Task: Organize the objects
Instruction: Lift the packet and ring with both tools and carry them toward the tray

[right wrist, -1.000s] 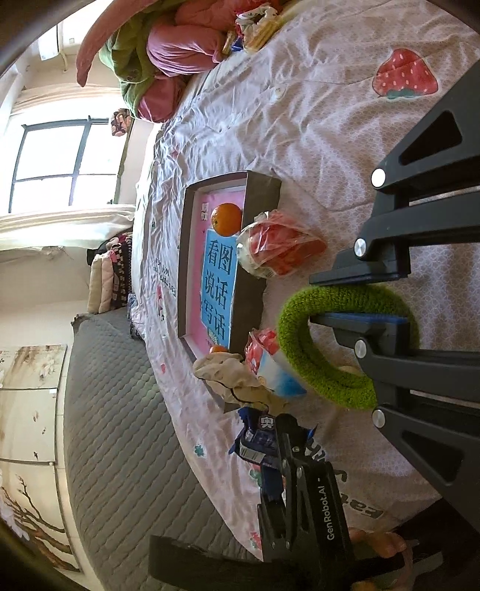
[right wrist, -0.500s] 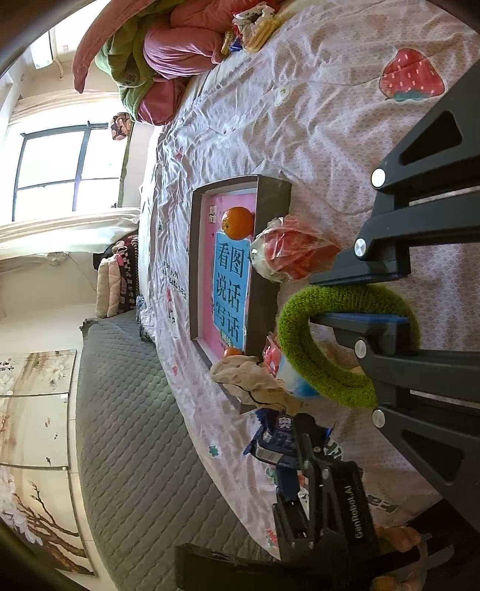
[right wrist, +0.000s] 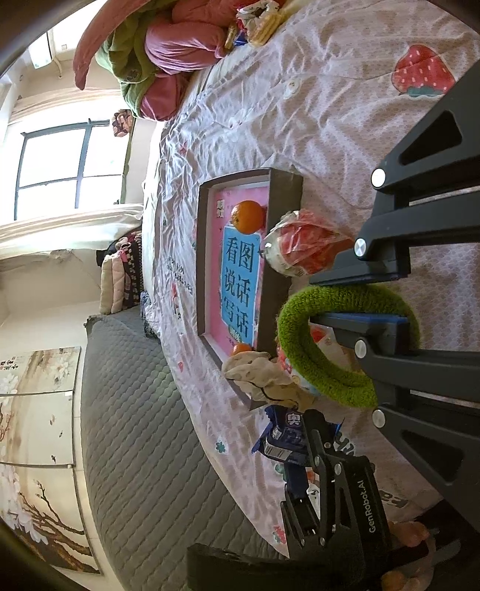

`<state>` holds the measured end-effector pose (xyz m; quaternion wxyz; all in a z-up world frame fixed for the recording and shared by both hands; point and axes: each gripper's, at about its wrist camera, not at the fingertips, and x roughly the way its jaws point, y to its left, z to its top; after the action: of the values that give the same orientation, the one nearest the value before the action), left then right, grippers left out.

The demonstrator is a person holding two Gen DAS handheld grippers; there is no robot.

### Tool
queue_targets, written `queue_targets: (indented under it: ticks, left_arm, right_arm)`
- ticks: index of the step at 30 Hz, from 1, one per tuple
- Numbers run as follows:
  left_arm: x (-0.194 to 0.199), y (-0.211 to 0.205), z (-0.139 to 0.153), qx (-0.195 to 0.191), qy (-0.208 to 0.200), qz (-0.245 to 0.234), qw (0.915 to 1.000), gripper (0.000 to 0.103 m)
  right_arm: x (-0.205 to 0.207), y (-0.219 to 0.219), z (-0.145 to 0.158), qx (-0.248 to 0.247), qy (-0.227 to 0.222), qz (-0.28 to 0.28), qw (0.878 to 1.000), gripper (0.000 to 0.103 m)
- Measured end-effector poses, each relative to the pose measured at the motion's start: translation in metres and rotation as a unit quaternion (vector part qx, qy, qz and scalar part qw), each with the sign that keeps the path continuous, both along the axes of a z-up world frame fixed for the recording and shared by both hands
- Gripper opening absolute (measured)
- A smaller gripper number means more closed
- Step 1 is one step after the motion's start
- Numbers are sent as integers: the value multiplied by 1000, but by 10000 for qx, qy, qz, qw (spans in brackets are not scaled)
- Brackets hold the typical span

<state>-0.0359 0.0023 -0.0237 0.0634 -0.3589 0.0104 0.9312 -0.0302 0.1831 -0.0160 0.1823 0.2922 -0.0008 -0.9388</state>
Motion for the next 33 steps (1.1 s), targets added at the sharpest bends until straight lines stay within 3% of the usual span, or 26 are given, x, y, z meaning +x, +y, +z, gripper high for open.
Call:
queue_targets:
  ticks: [33]
  left_arm:
    - [-42, -3, 27, 35, 178, 31, 9998, 54]
  right_arm:
    - [-34, 3, 25, -34, 266, 88, 9996, 13]
